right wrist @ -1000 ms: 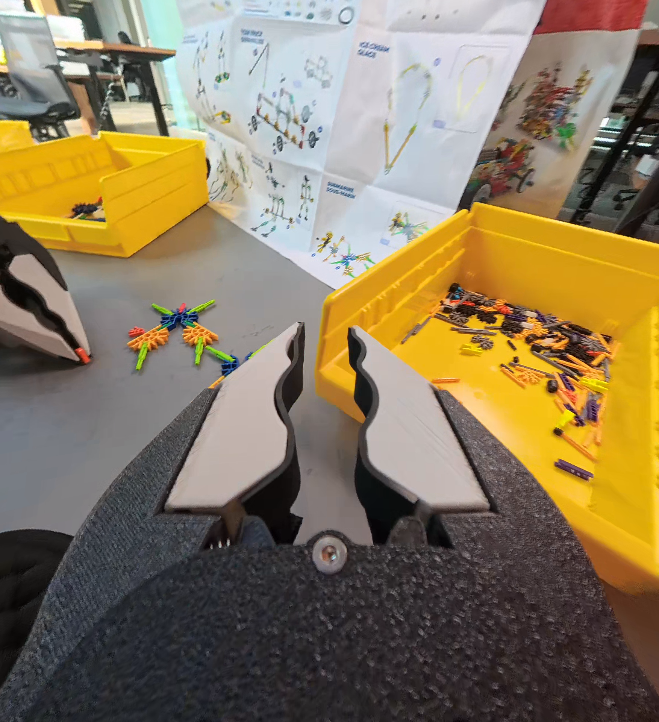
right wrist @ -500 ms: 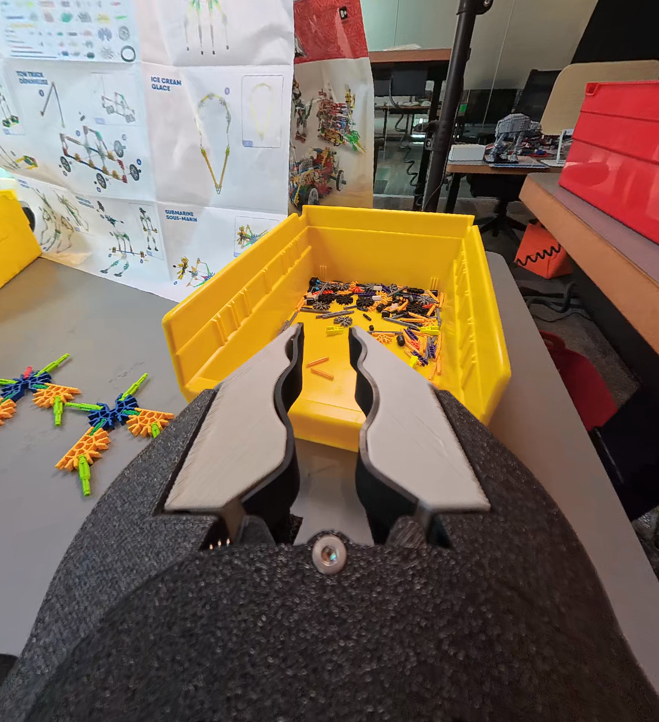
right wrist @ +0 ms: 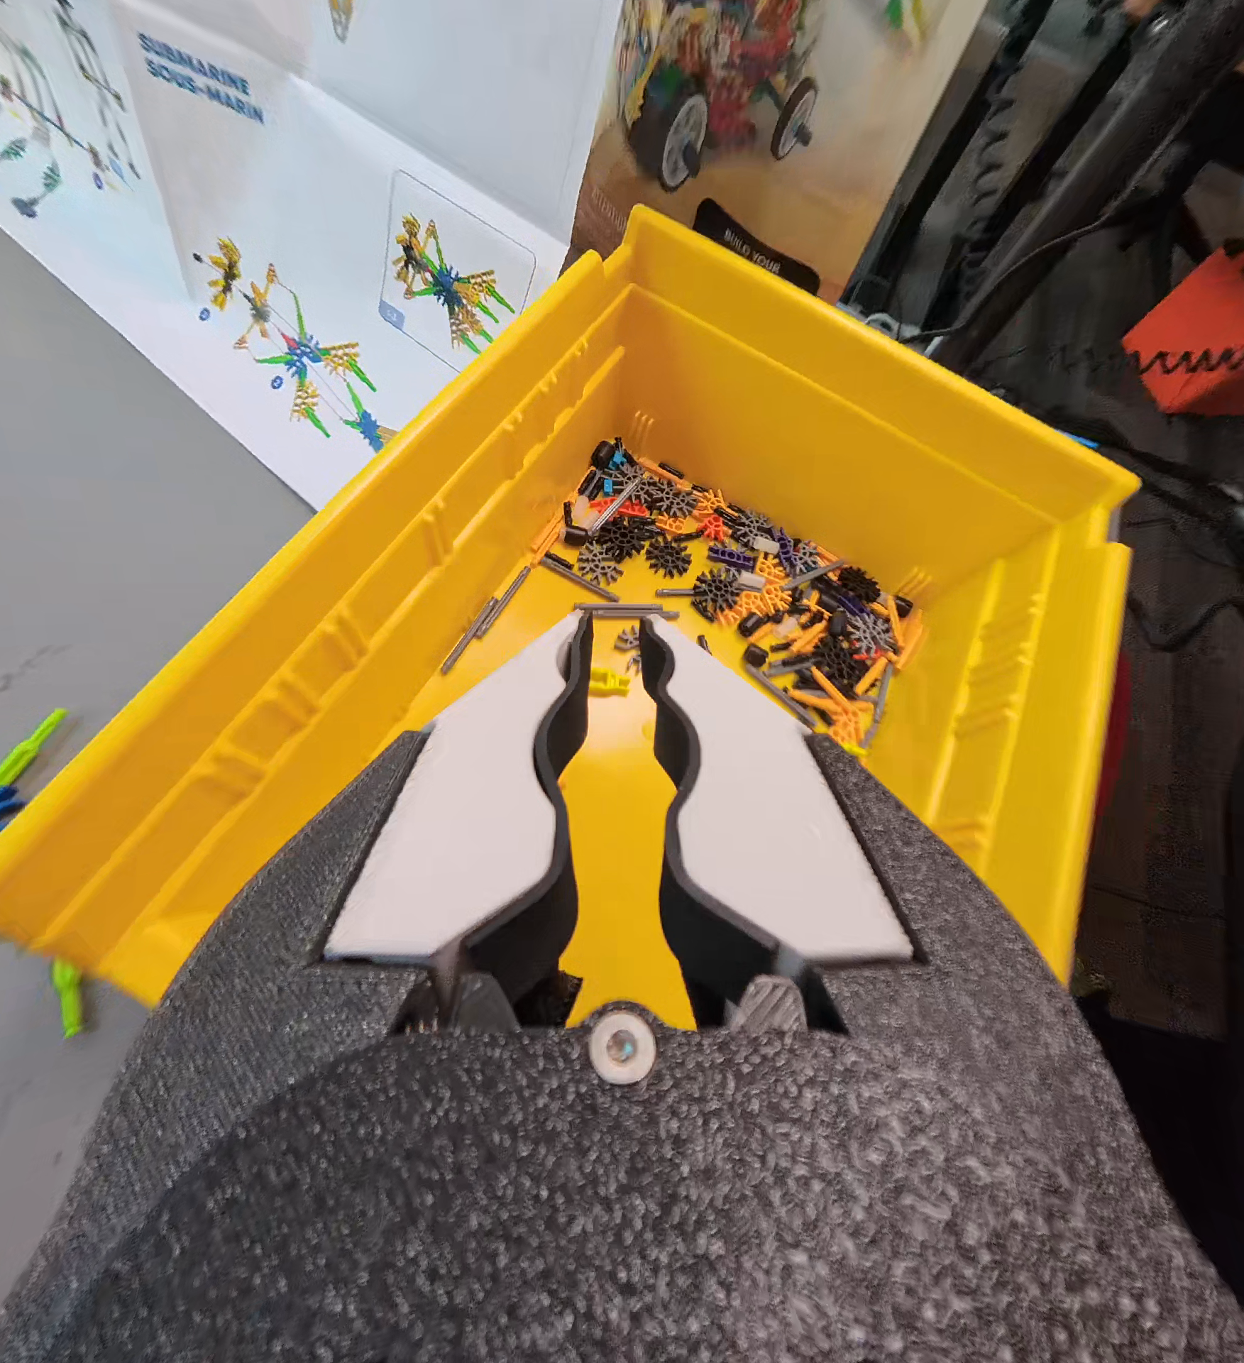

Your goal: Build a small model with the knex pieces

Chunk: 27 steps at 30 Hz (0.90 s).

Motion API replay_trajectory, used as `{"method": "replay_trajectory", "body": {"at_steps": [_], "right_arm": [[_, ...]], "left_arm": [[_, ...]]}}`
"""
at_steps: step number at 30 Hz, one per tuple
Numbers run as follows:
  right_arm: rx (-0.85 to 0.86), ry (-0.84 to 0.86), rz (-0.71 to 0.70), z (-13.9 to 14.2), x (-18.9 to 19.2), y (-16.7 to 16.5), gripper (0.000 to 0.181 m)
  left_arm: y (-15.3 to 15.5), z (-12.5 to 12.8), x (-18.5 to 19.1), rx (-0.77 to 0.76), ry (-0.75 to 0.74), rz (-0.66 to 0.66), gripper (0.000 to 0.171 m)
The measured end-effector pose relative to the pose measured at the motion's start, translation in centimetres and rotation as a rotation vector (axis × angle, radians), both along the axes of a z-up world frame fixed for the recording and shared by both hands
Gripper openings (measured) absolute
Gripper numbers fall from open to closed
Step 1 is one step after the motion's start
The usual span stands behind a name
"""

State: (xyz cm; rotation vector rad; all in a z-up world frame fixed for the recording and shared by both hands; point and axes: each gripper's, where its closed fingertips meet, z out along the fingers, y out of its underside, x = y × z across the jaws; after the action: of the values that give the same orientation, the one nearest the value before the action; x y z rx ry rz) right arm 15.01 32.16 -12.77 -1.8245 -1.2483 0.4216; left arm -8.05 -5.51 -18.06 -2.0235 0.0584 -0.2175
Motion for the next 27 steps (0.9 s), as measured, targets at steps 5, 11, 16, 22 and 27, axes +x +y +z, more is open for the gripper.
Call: {"method": "replay_trajectory", "body": {"at_steps": [5, 11, 16, 22, 27], "right_arm": [[-0.117, -0.071, 0.045, -5.2, -6.3, 4.9, 0.007], [-0.18, -0.134, 0.072, -8.7, -9.0, 6.4, 0.007], [-0.233, -0.257, 0.095, -9.5, -7.4, 5.8, 0.002], [-0.251, -0.345, 0.078, -8.6, -4.3, 5.4, 0.002], [-0.191, -0.188, 0.109, -6.7, -7.0, 6.5, 0.006]], "left_arm": [[-0.3, 0.2, -0.3, 0.039, -0.008, 0.007, 0.034], [-0.1, -0.4, -0.3, 0.013, 0.016, 0.005, 0.034], [0.4, -0.9, -0.5, -0.011, 0.041, 0.011, 0.034], [0.6, -1.5, -0.7, -0.038, 0.064, 0.028, 0.034], [1.0, -1.9, -0.8, -0.057, 0.092, 0.035, 0.034]]}}
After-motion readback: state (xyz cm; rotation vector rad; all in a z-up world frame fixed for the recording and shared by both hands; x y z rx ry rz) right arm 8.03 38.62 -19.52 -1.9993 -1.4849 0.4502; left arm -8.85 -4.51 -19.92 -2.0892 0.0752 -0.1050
